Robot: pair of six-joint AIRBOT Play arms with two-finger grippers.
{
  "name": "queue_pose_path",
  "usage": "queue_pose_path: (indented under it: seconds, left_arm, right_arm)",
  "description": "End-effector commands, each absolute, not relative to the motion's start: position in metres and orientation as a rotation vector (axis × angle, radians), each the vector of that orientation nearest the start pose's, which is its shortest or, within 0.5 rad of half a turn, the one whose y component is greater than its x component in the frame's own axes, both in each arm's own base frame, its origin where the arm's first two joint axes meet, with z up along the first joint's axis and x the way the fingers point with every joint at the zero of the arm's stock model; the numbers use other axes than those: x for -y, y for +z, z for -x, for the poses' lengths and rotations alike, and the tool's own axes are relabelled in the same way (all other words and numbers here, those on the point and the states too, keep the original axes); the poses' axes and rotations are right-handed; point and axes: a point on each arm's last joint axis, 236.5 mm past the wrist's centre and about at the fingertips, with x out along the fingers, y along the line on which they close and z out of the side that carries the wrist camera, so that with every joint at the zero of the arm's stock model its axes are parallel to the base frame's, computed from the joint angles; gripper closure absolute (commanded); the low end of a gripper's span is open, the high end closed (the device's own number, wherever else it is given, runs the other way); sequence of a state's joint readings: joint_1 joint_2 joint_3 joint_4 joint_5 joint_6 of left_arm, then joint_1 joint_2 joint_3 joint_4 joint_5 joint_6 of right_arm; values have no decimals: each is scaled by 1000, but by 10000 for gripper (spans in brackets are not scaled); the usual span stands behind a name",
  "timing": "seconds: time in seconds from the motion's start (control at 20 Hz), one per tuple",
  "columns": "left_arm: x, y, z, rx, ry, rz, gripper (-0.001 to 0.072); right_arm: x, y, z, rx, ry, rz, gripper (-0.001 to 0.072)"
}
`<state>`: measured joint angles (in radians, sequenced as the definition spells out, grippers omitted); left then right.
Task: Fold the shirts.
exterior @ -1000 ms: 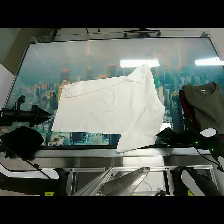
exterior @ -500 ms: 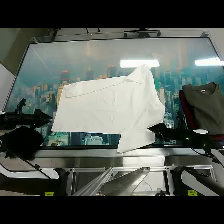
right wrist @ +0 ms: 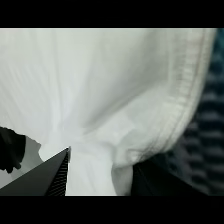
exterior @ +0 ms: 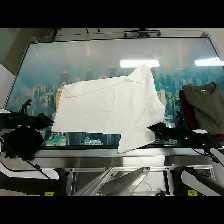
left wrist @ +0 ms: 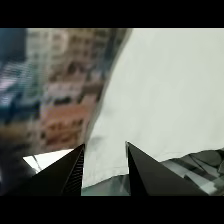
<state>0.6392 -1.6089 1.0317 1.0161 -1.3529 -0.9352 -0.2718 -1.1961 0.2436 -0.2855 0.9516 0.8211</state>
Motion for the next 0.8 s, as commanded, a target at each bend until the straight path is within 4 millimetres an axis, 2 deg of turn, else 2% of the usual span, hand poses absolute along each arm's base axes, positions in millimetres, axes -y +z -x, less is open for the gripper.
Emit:
queue_pose_path:
  seconds: [0.0, 0.15, 0.25, 0.45, 0.6, 0.75]
  left_arm:
    - [-50, -116, -291, -1582, -430, 652, 424]
    - [-26, -126, -272, -1695, -535, 723, 425]
    - [-19, -128, -271, -1709, -557, 745, 426]
    - [-27, -120, -280, -1689, -558, 729, 426]
    - [-42, -108, -286, -1670, -542, 751, 425]
    - [-55, -109, -285, -1647, -506, 784, 425]
  right_arm:
    - [-122, -109, -249, -1229, 337, -1042, 255]
    - [-126, -106, -247, -1234, 361, -1048, 255]
    - [-126, -106, -247, -1235, 362, -1050, 255]
    - [-124, -106, -248, -1230, 356, -1053, 255]
    - [-112, -103, -254, -1207, 339, -1063, 255]
    - [-97, -100, -260, -1180, 316, -1082, 255]
